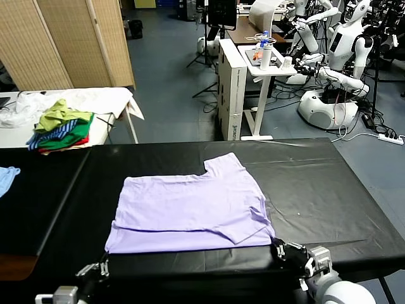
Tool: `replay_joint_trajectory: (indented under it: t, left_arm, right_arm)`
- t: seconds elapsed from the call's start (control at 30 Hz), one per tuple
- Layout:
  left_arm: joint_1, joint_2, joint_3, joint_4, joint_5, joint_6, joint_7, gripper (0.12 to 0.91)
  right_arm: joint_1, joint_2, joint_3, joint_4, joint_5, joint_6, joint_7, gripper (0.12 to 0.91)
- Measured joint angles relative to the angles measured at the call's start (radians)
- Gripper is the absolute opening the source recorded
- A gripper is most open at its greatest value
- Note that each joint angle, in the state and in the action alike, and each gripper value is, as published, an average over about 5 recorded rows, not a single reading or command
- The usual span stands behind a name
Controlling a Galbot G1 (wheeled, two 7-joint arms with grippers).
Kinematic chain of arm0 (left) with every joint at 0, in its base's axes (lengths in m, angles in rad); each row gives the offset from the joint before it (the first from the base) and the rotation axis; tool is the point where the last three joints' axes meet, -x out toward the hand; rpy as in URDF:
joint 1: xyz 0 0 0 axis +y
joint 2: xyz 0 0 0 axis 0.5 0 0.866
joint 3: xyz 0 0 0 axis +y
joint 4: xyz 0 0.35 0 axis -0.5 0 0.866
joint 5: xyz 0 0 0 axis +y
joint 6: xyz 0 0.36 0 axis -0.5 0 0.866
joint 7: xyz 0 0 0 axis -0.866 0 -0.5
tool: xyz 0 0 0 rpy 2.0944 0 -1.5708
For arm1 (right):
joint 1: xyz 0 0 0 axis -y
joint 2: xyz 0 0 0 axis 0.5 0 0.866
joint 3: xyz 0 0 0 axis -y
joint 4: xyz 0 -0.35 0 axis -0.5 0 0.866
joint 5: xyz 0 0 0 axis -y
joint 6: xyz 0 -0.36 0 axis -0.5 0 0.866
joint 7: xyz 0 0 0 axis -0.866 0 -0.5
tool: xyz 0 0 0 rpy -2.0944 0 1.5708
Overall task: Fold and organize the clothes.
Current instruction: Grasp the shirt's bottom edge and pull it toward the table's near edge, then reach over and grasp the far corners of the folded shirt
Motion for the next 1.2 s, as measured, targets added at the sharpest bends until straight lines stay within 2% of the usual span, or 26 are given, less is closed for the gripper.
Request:
replay_joint_trajectory:
  t: [0.07, 0.13, 0.2, 0.37, 0.47, 0.63, 0.93, 1.2]
  left_arm:
    - [0.011, -0.004, -0.006, -0.015, -0.008, 0.014, -0.011, 0.251]
    - [0.027, -0.006, -0.016, -0.036, -0.019, 0.034, -0.024, 0.358]
    - [0.045, -0.007, -0.027, -0.06, -0.03, 0.053, -0.033, 0.491]
    - [0.061, -0.011, -0.049, -0.125, -0.049, 0.113, -0.032, 0.795]
    - [0.034, -0.003, -0.063, -0.149, -0.1, 0.146, -0.04, 0.888]
    - [-0.097, 0.038, -0.086, -0.132, -0.258, 0.175, -0.076, 0.906]
    - [-0.402, 0.154, -0.032, 0.043, -0.41, 0.179, -0.045, 0.907]
    - [-0.654, 0.27, 0.064, 0.269, -0.529, 0.223, -0.046, 0.907]
  right_arm:
    - [-0.01, -0.003, 0.022, 0.021, 0.02, -0.001, 0.0, 0.779]
    - [-0.009, -0.005, 0.04, 0.034, 0.045, 0.003, 0.001, 0.853]
    - [0.008, -0.008, 0.048, 0.036, 0.067, 0.015, -0.004, 0.893]
    - [0.135, -0.022, 0.021, -0.014, 0.098, 0.04, -0.04, 0.906]
    - [0.252, -0.02, -0.027, -0.074, 0.108, 0.041, -0.046, 0.907]
    - [0.472, -0.003, -0.154, -0.199, 0.115, 0.033, -0.042, 0.907]
    - [0.849, 0.071, -0.405, -0.47, 0.131, -0.01, -0.014, 0.907]
    - [1.045, 0.162, -0.534, -0.683, 0.131, -0.037, -0.022, 0.907]
